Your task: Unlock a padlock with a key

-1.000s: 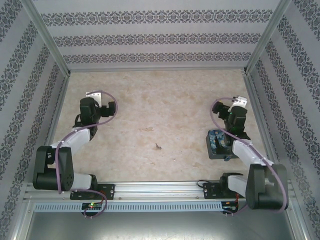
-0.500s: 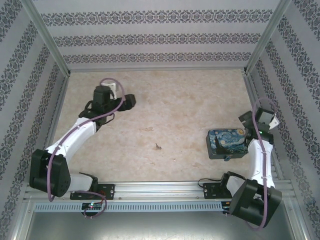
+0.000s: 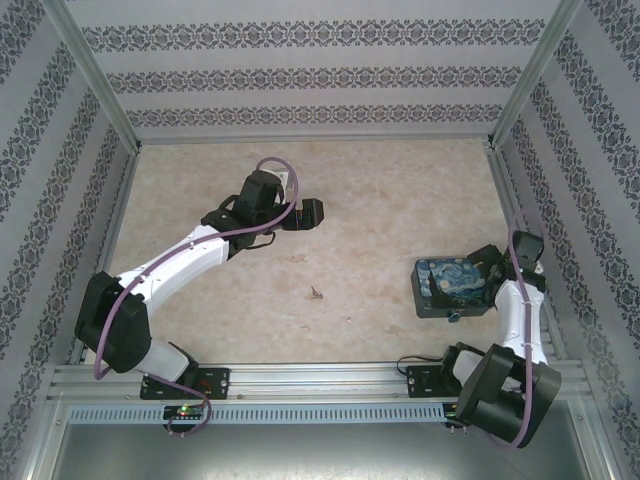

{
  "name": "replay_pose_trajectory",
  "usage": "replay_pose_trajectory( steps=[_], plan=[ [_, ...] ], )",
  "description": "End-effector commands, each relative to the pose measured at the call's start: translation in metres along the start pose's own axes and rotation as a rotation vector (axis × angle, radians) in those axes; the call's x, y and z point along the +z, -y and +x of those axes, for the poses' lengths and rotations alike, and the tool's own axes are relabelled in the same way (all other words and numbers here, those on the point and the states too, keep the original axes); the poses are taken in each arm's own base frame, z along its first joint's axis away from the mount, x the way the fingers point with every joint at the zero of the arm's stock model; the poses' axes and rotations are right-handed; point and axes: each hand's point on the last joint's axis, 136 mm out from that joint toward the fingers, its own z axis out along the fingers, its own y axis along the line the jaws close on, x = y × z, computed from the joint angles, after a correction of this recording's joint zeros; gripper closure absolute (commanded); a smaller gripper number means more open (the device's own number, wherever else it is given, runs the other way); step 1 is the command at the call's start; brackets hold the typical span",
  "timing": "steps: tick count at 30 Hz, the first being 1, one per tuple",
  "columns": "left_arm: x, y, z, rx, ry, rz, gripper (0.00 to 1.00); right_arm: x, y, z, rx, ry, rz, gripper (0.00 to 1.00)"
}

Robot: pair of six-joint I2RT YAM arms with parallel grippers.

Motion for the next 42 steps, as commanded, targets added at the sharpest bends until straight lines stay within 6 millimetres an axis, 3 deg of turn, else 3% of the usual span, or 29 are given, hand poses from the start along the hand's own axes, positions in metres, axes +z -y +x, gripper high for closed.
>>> replay_pose_trajectory(
  steps=[1,5,9,12,15,22,34,42],
  plan=[
    [0.000,0.002,0.002,-0.054,-0.015,-0.023,0.00,-0.003,-0.013,0.032,-0.017,-0.066,-0.068,0.03],
    [-0.001,0.002,0.010,-0.089,-0.037,-0.022,0.00,-0.005,-0.036,0.066,-0.007,-0.103,-0.149,0.05],
    [0.002,0.001,0.025,-0.116,-0.067,-0.017,0.00,-0.007,-0.074,0.096,-0.025,-0.136,-0.253,0.06],
    [0.010,0.002,0.037,-0.137,-0.087,-0.010,0.00,-0.016,-0.114,0.116,-0.164,-0.164,-0.310,0.05],
    [0.021,0.005,0.049,-0.150,-0.115,0.004,0.00,-0.022,-0.141,0.132,-0.305,-0.187,-0.317,0.03],
    [0.038,0.009,0.062,-0.165,-0.154,0.012,0.00,-0.017,-0.176,0.151,-0.399,-0.221,-0.371,0.06],
    [0.045,0.001,0.075,-0.201,-0.163,0.003,0.00,-0.023,-0.233,0.204,-0.423,-0.346,-0.486,0.07],
    [0.046,-0.013,0.086,-0.227,-0.155,-0.023,0.01,-0.018,-0.254,0.226,-0.388,-0.400,-0.511,0.07]
  ],
)
